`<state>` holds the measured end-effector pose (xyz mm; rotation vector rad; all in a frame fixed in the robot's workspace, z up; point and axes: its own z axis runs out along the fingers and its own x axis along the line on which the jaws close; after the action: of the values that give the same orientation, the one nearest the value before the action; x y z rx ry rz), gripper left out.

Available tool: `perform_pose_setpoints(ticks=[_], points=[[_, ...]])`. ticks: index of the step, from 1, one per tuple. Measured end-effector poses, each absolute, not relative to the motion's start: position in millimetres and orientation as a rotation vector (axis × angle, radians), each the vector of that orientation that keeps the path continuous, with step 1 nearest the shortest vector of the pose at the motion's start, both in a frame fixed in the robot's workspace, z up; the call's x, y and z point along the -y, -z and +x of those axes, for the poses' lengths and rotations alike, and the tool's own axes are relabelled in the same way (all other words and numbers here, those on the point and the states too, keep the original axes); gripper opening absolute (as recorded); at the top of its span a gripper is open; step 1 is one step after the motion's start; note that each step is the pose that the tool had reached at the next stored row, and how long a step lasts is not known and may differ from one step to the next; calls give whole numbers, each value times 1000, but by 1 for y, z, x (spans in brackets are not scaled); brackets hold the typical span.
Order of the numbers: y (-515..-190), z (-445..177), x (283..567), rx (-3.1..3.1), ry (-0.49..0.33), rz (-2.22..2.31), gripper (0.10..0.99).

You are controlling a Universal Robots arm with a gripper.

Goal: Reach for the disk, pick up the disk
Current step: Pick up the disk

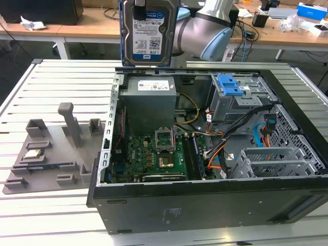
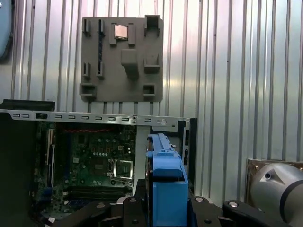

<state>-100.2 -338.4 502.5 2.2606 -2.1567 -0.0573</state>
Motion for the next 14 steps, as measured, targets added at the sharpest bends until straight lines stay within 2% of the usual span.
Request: perform_pose_setpoints(ticks=[14], points=[[-503, -51, 338, 2157, 57, 2260, 369]])
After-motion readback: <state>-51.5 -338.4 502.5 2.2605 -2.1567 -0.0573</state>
